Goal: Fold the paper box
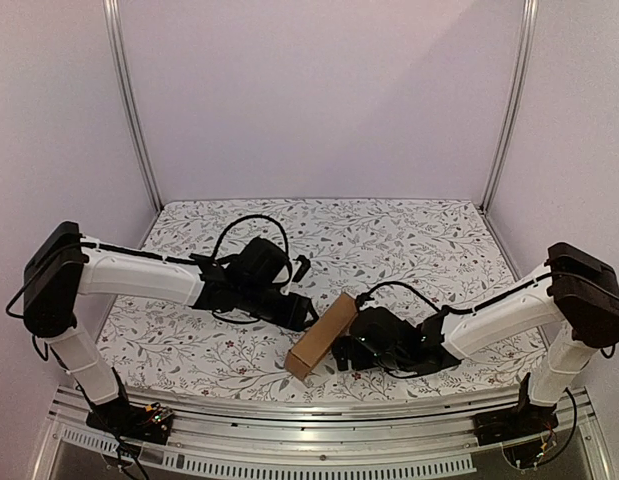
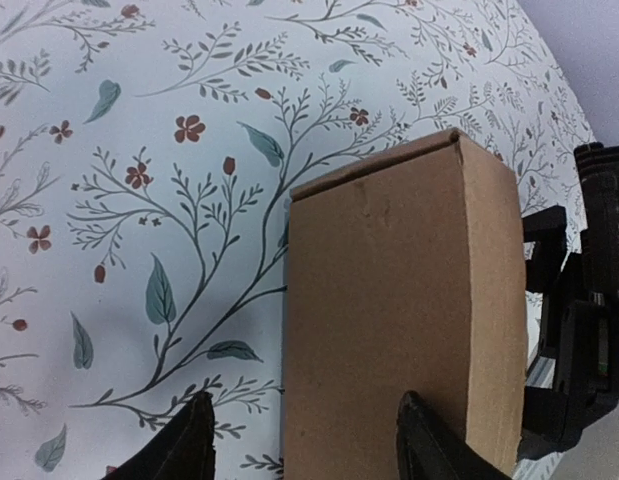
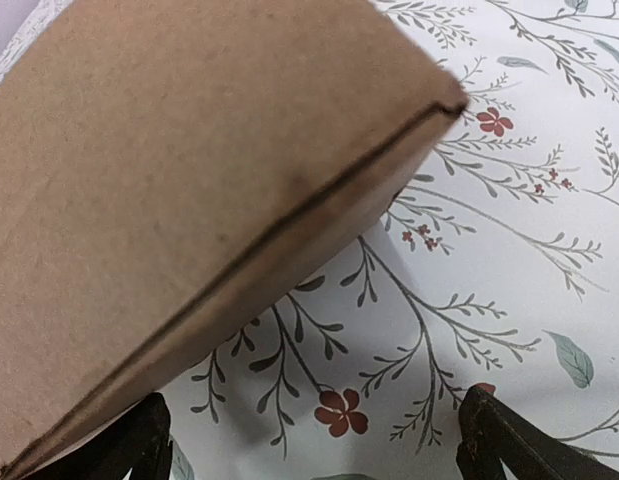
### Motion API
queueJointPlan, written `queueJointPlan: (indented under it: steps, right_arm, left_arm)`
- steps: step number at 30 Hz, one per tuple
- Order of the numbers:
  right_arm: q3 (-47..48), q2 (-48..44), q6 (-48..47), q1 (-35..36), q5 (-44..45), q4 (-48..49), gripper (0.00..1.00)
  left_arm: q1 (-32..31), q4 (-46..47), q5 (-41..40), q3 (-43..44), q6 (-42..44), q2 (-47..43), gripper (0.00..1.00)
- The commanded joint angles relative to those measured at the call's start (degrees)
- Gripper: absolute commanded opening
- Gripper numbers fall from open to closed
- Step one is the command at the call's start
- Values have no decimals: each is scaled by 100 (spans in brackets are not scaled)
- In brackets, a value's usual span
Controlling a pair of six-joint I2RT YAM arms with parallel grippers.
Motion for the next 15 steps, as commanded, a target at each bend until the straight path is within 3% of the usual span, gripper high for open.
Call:
queueJointPlan:
  steps: [1,15]
  right_arm:
    - [229,348,117,38,520,329,99]
    - [712,1125,-650,-373,498,584,99]
  left_arm:
    - [-165,-16,60,-127,-119,-175,60]
    - [-234,-192,-413,-413,-288,-518,59]
